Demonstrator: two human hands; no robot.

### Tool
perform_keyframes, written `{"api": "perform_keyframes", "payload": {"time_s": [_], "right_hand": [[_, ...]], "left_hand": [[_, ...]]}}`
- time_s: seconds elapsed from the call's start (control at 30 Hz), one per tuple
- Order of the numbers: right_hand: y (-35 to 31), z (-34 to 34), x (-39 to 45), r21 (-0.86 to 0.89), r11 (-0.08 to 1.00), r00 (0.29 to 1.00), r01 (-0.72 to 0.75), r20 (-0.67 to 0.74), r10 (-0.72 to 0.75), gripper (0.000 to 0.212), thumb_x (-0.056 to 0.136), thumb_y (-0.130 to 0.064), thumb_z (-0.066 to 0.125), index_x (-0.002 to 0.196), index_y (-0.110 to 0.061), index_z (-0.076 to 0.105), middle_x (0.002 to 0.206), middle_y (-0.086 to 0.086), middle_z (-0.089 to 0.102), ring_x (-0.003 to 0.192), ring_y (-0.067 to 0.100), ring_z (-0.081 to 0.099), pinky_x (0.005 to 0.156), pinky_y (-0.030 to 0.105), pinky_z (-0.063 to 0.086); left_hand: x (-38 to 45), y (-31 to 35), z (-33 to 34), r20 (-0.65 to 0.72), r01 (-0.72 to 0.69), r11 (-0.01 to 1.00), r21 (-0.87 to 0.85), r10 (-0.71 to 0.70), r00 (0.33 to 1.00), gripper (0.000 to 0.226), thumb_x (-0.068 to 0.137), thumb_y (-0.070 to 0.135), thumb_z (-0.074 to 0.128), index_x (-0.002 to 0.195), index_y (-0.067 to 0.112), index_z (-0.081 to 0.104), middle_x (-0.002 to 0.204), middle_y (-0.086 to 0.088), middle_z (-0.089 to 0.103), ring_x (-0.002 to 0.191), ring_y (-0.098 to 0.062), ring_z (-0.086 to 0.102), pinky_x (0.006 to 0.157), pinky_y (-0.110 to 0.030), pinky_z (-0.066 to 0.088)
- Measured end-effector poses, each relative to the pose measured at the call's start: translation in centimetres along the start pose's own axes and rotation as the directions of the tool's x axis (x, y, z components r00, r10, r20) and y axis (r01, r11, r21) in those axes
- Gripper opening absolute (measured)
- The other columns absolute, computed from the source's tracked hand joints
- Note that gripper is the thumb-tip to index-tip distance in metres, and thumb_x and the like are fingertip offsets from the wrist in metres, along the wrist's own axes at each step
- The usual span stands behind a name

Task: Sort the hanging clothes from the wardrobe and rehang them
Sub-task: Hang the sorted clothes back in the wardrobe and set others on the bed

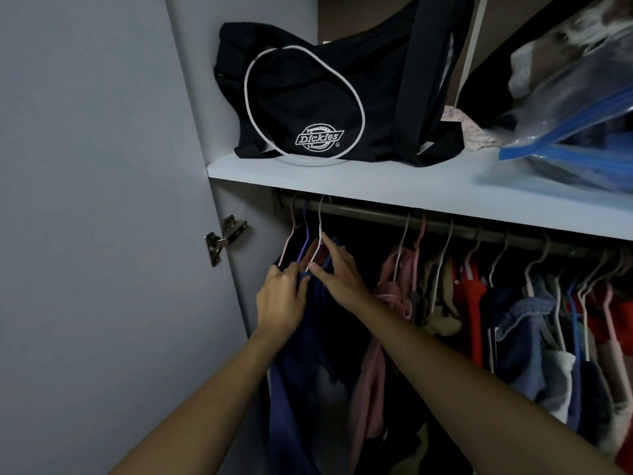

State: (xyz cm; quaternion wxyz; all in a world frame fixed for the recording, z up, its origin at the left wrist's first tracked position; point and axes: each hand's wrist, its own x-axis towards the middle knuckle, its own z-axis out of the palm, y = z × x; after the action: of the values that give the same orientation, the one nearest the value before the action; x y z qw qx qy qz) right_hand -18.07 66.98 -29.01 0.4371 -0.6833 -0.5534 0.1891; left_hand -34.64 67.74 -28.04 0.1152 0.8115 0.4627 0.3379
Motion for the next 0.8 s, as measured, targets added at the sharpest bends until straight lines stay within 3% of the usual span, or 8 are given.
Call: {"api": "perform_keyframes", "payload": {"time_s": [0.07, 0.27, 0.5, 0.67, 0.73, 0.8], "right_hand": [[0.3, 0.0, 0.8, -0.004, 1.0, 1.0, -0.005, 0.013, 0.005, 0.089, 0.086, -0.064, 0.055, 0.164, -0.039, 0.023, 0.155, 0.005, 0.043, 0.152, 0.028, 0.029, 0.123, 0.05, 0.028], [1.0, 0.0, 2.8, -0.055, 0.998, 0.999, -0.011, 0.043, 0.013, 0.076, 0.099, -0.043, 0.063, 0.164, -0.038, 0.024, 0.159, 0.005, 0.04, 0.15, 0.025, 0.031, 0.123, 0.046, 0.029], [1.6, 1.9, 3.8, -0.049, 0.998, 0.995, -0.044, 0.089, 0.048, 0.078, 0.096, -0.049, 0.065, 0.162, -0.047, 0.022, 0.164, 0.005, 0.036, 0.152, 0.024, 0.029, 0.123, 0.044, 0.029], [0.8, 2.8, 4.7, -0.037, 0.998, 0.994, -0.048, 0.092, 0.051, 0.076, 0.099, -0.041, 0.066, 0.163, -0.039, 0.024, 0.164, 0.006, 0.036, 0.151, 0.025, 0.034, 0.121, 0.038, 0.031], [0.7, 3.0, 5.0, -0.033, 0.998, 0.994, -0.057, 0.096, 0.06, 0.077, 0.099, -0.041, 0.067, 0.163, -0.037, 0.024, 0.164, 0.006, 0.036, 0.151, 0.025, 0.035, 0.122, 0.04, 0.032], [0.8, 3.0, 5.1, -0.03, 0.997, 0.991, -0.071, 0.11, 0.074, 0.078, 0.099, -0.042, 0.067, 0.163, -0.038, 0.023, 0.166, 0.005, 0.034, 0.151, 0.025, 0.034, 0.123, 0.041, 0.031]], "left_hand": [[0.5, -0.3, 0.4, -0.007, -0.002, 1.0, 0.002, 0.002, 1.0, 0.019, 0.106, 0.032, 0.057, 0.115, 0.016, 0.063, 0.096, 0.001, 0.045, 0.084, -0.022, 0.058, 0.065, -0.031, 0.038], [2.1, -1.5, 1.9, -0.018, -0.007, 1.0, 0.002, 0.007, 1.0, 0.018, 0.104, 0.03, 0.059, 0.113, 0.014, 0.063, 0.097, -0.004, 0.048, 0.081, -0.025, 0.058, 0.066, -0.034, 0.044], [2.4, -3.9, 2.4, 0.012, -0.003, 1.0, 0.015, 0.002, 1.0, 0.019, 0.105, 0.03, 0.058, 0.113, 0.015, 0.063, 0.097, -0.007, 0.051, 0.082, -0.024, 0.057, 0.064, -0.035, 0.047], [2.8, -5.1, 2.4, -0.005, -0.041, 0.999, 0.034, 0.041, 0.999, 0.008, 0.103, 0.022, 0.059, 0.102, 0.014, 0.061, 0.094, -0.004, 0.057, 0.09, -0.021, 0.053, 0.062, -0.039, 0.05], [2.6, -5.8, 2.4, 0.0, -0.082, 0.992, 0.091, 0.082, 0.997, 0.006, 0.1, 0.015, 0.061, 0.105, 0.013, 0.062, 0.101, -0.004, 0.061, 0.095, -0.023, 0.052, 0.064, -0.042, 0.051], [2.2, -6.3, 2.4, 0.019, -0.087, 0.988, 0.13, 0.085, 0.996, 0.018, 0.097, 0.012, 0.063, 0.115, 0.011, 0.064, 0.104, -0.007, 0.059, 0.096, -0.027, 0.054, 0.065, -0.042, 0.051]]}}
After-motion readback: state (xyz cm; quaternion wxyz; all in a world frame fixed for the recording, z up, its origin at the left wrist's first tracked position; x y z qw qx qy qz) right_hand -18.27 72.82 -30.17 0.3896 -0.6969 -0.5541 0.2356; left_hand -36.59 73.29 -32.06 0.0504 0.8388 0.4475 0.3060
